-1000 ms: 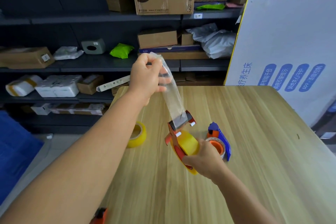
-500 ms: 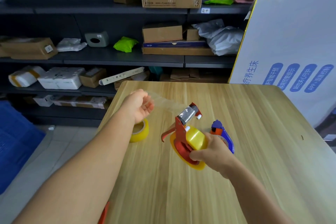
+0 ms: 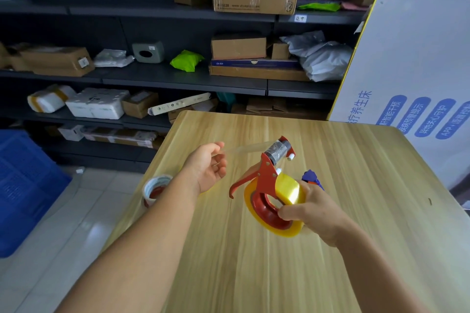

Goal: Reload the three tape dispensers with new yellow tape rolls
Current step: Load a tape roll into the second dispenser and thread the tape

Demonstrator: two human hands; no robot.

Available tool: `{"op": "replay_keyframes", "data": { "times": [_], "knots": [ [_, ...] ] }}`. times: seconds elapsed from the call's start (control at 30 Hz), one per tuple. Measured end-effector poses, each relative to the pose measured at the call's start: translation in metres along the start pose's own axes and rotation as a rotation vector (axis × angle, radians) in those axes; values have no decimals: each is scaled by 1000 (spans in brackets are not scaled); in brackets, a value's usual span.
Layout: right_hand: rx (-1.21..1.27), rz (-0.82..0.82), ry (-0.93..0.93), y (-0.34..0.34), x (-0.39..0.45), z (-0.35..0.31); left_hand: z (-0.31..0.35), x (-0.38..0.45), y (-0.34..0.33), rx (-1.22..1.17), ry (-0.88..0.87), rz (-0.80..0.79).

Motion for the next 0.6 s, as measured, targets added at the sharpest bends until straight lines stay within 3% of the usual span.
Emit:
{"op": "replay_keyframes", "data": {
  "times": [0.3,0.6],
  "knots": [
    [13,-48,48,-5,-16,-12,-8,-25,23,-218,-67,-53],
    [40,-48,64,-15,-45,-30,-17,-54,52,-65,-274,-91]
  ]
}}
Point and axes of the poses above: each hand's wrist, its own x-axis towards the middle knuckle, its own y-axis out of the back of the hand, z = x × y, the point moved 9 cm from there along x, towards the middle knuckle, and after that the axes turned 11 degrees about z, right-handed, at the moved point
